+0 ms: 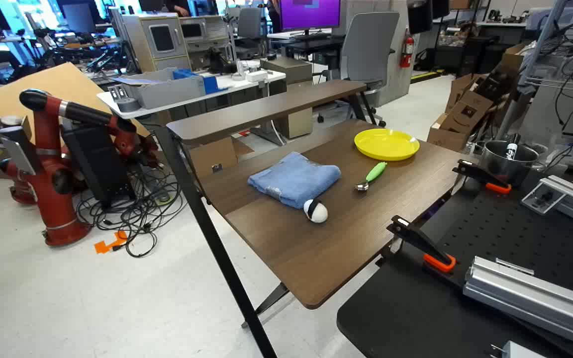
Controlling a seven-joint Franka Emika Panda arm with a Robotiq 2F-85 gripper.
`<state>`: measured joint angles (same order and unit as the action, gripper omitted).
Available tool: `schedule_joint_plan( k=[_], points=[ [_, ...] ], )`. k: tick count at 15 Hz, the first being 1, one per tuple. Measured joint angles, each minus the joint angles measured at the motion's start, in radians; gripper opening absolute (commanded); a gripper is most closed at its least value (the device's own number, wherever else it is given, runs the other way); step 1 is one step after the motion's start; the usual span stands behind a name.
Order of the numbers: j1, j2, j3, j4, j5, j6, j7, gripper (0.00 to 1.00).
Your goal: Move the spoon backwards
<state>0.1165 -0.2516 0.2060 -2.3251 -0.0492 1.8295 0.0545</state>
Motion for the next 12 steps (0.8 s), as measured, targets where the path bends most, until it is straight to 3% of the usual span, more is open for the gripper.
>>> schedule_joint_plan(
  k=[6,12],
  points=[
    [0.001,0.018,0.0,0.0,-0.04,0.008,-0.002,1.0],
    [0.005,0.124,0.004,-0.001,-0.3,0.132,-0.002,1.0]
  ],
)
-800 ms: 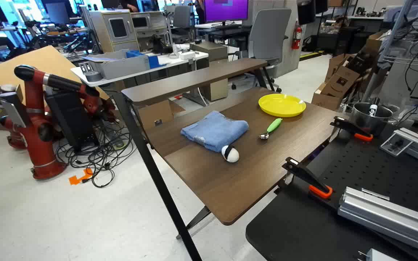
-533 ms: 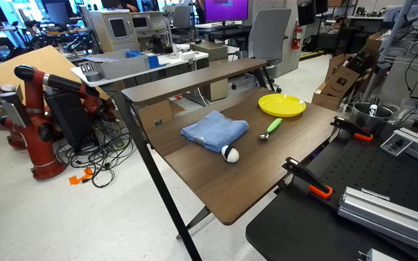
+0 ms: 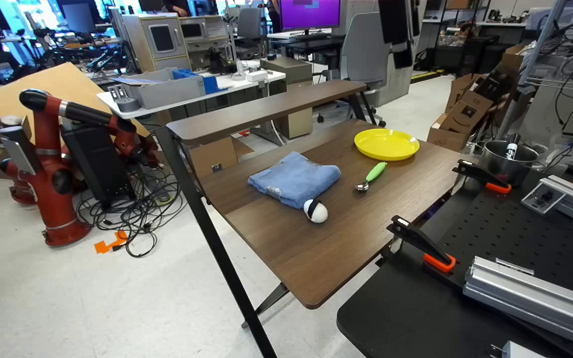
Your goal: Move the spoon backwards
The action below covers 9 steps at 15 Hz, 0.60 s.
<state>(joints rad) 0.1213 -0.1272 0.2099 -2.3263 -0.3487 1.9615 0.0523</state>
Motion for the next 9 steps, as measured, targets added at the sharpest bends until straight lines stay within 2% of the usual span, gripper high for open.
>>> schedule_joint_plan(
  k=[4,9],
  points=[
    [-0.001,0.063,-0.01,-0.022,-0.18,0.171,-0.003,1.0],
    [-0.022,0.103,-0.068,-0.104,-0.326,0.498,-0.071,1.0]
  ],
)
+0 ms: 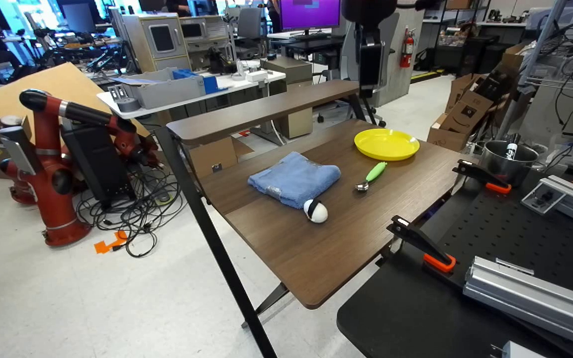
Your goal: Move the spoon backwards
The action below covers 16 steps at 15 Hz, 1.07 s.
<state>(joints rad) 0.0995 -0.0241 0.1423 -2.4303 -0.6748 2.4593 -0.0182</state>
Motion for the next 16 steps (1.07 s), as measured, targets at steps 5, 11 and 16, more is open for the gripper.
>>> schedule_joint_plan(
  k=[5,11,16],
  points=[
    [-0.057,0.084,-0.077,-0.031,0.042,0.263,-0.295,1.0],
    [-0.204,0.276,0.06,-0.009,0.304,0.318,-0.717,1.0],
    [-0.297,0.306,0.104,0.091,0.453,0.174,-0.964,1.0]
  ],
)
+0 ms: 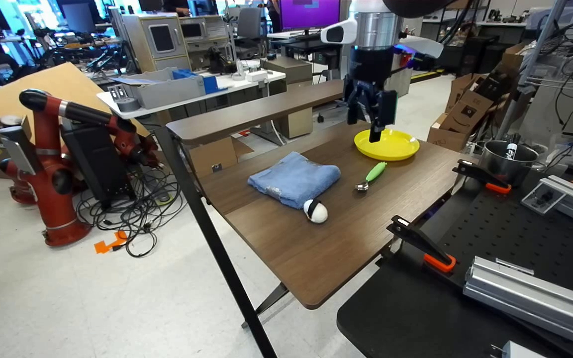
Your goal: Move the spoon backwards
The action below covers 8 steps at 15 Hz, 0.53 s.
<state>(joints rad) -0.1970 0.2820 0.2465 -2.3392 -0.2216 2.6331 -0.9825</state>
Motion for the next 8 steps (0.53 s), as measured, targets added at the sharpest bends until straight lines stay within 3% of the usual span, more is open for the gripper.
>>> schedule_joint_plan(
  k=[8],
  points=[
    [0.007,0.003,0.003,0.001,0.002,-0.008,-0.001,1.0]
  ],
)
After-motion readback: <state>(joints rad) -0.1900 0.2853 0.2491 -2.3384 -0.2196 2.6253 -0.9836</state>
